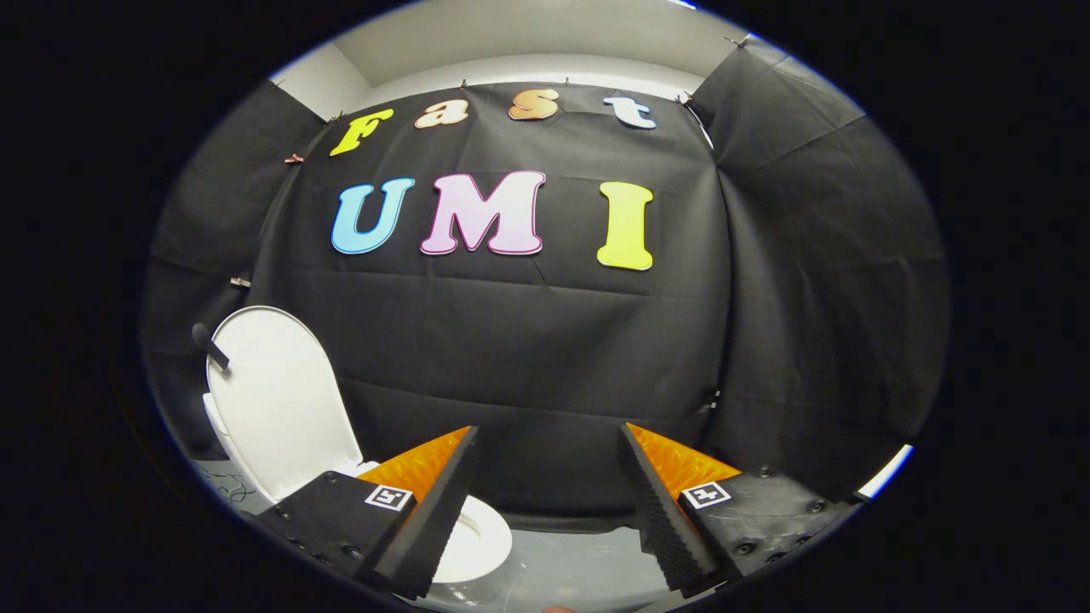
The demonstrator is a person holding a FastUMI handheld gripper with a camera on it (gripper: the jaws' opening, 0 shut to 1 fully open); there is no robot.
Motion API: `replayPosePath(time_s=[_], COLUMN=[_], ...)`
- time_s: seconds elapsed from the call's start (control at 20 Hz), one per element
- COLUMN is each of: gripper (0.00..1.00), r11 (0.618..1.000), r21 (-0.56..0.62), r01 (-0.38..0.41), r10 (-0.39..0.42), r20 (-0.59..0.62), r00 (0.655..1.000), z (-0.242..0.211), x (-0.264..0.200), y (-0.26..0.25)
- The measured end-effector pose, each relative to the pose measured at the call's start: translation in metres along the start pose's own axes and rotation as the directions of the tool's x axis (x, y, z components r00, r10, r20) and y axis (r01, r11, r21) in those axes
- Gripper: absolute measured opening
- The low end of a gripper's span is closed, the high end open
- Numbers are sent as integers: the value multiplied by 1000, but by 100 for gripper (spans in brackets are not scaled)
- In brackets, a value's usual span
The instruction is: Open the toilet lid.
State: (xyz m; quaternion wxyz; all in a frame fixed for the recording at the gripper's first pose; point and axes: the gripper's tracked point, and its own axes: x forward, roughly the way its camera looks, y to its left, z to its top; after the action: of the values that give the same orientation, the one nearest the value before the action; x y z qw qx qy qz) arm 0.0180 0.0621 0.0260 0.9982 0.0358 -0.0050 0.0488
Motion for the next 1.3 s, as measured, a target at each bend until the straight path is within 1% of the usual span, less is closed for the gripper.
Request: replayPosePath(time_s=[0.75,1.3], gripper=[99,99], r11=[1000,1000], r21=[11,10], r01=[5,13], r10=[-4,-13], r20=[-47,-31], r00=[999,999], z=[-13,-9], x=[4,3], y=[-2,-4])
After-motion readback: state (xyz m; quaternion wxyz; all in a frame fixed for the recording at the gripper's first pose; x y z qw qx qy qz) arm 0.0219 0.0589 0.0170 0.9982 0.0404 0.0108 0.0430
